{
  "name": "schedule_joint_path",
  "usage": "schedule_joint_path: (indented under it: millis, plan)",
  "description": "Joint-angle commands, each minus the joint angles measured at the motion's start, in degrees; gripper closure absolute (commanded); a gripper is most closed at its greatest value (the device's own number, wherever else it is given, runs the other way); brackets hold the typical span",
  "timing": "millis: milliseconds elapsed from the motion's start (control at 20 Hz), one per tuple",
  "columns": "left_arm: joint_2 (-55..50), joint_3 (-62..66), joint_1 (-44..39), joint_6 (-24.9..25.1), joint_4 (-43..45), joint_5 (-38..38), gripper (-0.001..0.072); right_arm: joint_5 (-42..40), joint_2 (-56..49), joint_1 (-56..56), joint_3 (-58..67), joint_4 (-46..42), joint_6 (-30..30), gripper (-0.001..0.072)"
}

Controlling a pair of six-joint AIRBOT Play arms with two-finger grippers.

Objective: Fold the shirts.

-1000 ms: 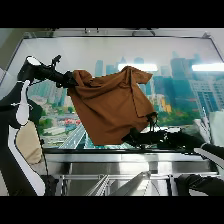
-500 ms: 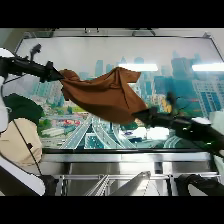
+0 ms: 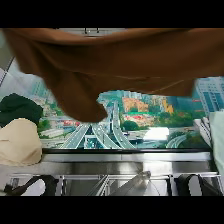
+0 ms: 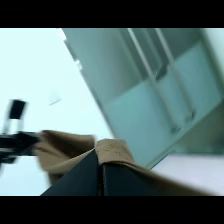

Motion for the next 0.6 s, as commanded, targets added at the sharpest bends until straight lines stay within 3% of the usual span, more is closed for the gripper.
schedule_joint_path:
  millis: [0, 100, 200, 400, 550]
  plan:
    - [14.2, 4.0, 11.1, 1.3, -0.4, 5.0, 0.0685, -0.2, 3.2, -7.0, 9.8, -1.3, 3.1, 0.0693]
    - [16.3, 6.4, 16.3, 1.2, 7.8, 7.0, 0.0685, -0.6, 2.4, -4.7, 9.7, -9.8, 6.2, 0.0693]
    - [14.4, 6.5, 14.7, 1.3, 11.6, 6.9, 0.0685, -0.6, 1.3, -1.3, 8.0, -20.5, 10.3, 0.0693]
    - [3.5, 2.6, -0.7, 0.1, 25.7, 3.8, 0.0684, -5.9, -1.6, 7.6, -3.4, -29.6, 10.5, 0.0693]
    - [-8.2, -5.8, -13.6, 0.4, 42.1, 9.3, 0.0684, -15.2, -6.5, 14.8, -14.3, -33.4, 7.6, 0.0693]
